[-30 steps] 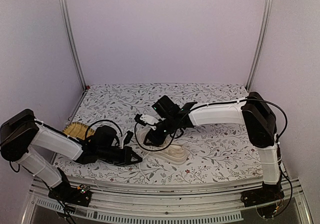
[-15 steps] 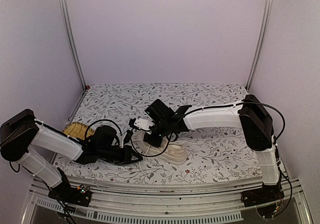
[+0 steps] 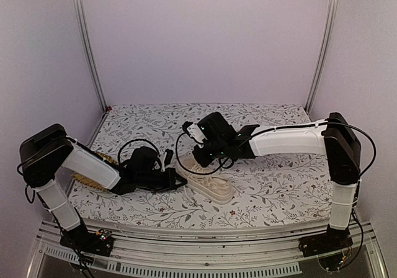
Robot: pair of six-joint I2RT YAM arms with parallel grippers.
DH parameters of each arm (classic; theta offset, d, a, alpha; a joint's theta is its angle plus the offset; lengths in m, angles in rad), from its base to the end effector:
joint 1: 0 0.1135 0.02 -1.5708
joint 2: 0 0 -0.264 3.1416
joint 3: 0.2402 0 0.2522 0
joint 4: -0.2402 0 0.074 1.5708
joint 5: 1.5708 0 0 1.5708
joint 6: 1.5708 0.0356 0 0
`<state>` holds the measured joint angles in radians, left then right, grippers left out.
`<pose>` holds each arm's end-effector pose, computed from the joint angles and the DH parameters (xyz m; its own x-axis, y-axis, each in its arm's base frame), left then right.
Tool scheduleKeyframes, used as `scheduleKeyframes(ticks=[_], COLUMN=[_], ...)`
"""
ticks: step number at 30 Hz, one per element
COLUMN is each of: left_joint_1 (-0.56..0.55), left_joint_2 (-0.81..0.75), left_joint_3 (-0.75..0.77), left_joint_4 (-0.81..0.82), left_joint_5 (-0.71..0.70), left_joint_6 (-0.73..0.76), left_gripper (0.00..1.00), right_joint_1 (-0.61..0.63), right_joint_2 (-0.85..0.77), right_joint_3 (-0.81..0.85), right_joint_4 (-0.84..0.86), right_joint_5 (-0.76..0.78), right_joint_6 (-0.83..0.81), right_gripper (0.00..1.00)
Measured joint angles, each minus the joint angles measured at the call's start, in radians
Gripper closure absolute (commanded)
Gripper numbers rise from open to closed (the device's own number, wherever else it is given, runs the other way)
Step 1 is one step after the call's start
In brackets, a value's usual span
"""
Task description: Tie the shoes
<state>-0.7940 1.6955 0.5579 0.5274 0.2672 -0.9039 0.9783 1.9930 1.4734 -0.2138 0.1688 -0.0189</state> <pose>0.2028 -0.2198 0.1162 -0.9081 -0.1572 -0.3880 0.2037 0.6439 -0.7375 0.2572 0.3713 0.2117 -0.3596 -0.5676 -0.7406 -0.7550 0.6434 -0.1265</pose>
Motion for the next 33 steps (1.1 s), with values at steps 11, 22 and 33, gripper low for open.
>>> scheduleKeyframes(ticks=[11,22,33], left_joint_1=[0.031,0.035,0.07], left_joint_2=[0.082,-0.069,-0.114], left_joint_3=[0.113,0.034,-0.086], left_joint_4=[0.043,0.033,-0.048], left_joint_5=[-0.029,-0.029,-0.025], left_joint_6=[0.052,0.106,0.113], left_gripper=[1.0,1.0,1.0], right_joint_1=[-0.091,-0.132,-0.214], right_joint_2=[-0.152,-0.327,-0.412], right_joint_3=[-0.259,-0.488,-0.624], right_joint_4=[0.064,0.182,0.246], right_joint_5=[0.006,-0.142,-0.236], right_joint_6=[0.271,0.517,0.636], right_gripper=[0.98,0.82,0.45])
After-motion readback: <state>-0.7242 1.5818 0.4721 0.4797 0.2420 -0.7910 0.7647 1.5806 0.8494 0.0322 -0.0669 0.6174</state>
